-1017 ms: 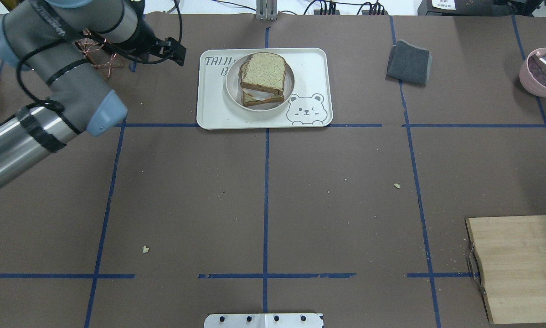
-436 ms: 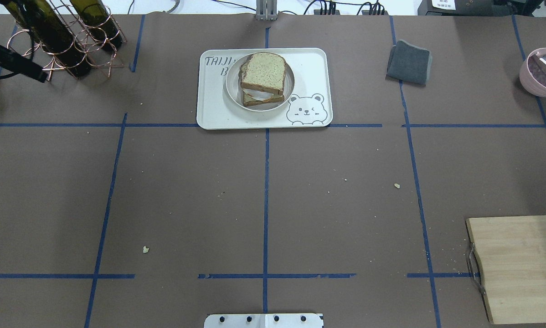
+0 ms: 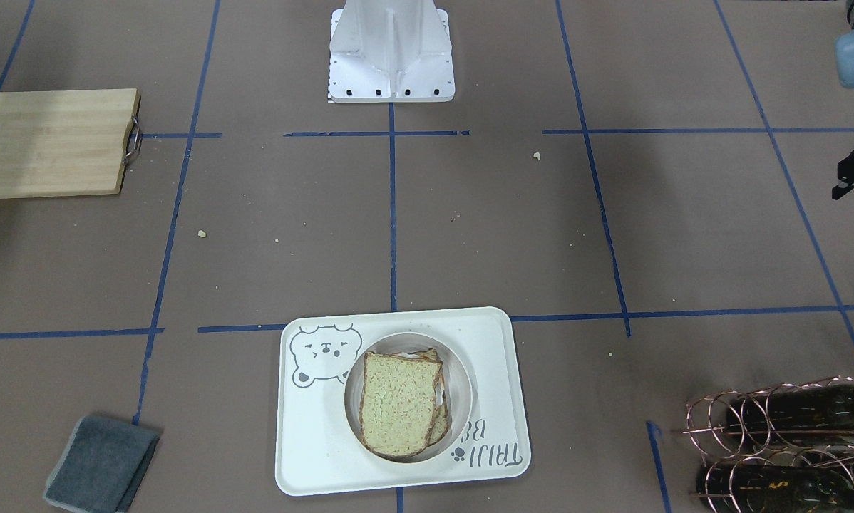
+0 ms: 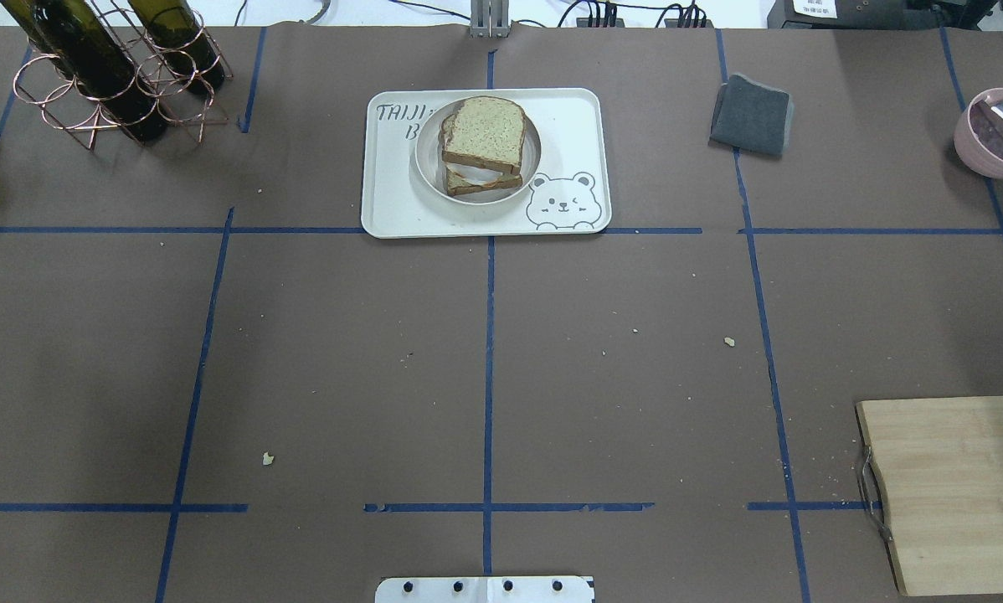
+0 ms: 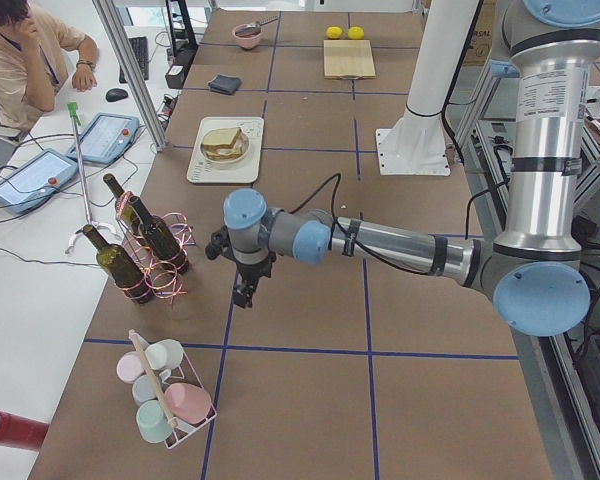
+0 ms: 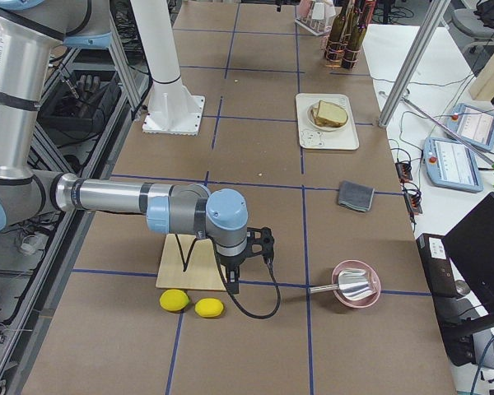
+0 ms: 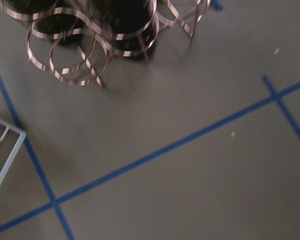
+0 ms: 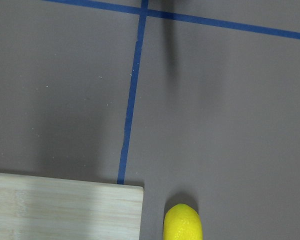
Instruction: Make sandwich and place on tray
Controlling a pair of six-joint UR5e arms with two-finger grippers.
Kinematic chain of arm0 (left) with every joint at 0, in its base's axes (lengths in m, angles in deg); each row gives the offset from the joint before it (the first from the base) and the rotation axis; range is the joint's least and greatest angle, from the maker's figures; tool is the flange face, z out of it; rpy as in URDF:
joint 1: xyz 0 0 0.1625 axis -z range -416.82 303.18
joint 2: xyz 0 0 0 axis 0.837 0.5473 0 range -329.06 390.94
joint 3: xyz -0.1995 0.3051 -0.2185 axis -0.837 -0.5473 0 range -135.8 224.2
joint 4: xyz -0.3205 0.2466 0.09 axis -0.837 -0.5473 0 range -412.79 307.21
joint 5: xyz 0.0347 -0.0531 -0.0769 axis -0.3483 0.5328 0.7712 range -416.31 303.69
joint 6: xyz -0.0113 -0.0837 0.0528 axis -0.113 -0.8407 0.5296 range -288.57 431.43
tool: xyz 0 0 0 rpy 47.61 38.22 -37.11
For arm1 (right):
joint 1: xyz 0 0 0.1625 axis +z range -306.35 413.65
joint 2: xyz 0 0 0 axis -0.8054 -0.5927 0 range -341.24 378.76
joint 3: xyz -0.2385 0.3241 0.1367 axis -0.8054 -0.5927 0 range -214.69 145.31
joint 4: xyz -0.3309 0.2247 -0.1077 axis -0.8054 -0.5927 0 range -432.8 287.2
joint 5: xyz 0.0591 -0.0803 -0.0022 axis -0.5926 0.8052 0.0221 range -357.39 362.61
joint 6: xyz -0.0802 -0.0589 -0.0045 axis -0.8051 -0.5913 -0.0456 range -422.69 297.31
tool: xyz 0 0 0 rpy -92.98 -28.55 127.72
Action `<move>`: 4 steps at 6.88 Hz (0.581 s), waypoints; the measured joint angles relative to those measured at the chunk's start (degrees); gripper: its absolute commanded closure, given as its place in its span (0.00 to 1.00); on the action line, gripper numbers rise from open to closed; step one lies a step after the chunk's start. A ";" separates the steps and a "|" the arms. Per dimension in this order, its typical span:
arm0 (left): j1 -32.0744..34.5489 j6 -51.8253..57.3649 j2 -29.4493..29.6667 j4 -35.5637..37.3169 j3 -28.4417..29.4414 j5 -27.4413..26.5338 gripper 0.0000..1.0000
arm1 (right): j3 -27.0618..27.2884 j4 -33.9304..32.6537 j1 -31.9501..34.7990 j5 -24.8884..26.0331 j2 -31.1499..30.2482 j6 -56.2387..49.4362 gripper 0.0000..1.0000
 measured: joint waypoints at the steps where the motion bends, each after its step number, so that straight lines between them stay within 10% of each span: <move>1: 4.52 1.91 -4.30 -0.38 0.45 0.29 0.00 | -0.01 0.04 -0.01 -0.02 -0.02 -0.04 0.00; 4: 10.15 6.16 -10.14 2.51 -3.08 0.01 0.00 | -0.01 0.13 -0.01 0.01 -0.02 -0.07 0.00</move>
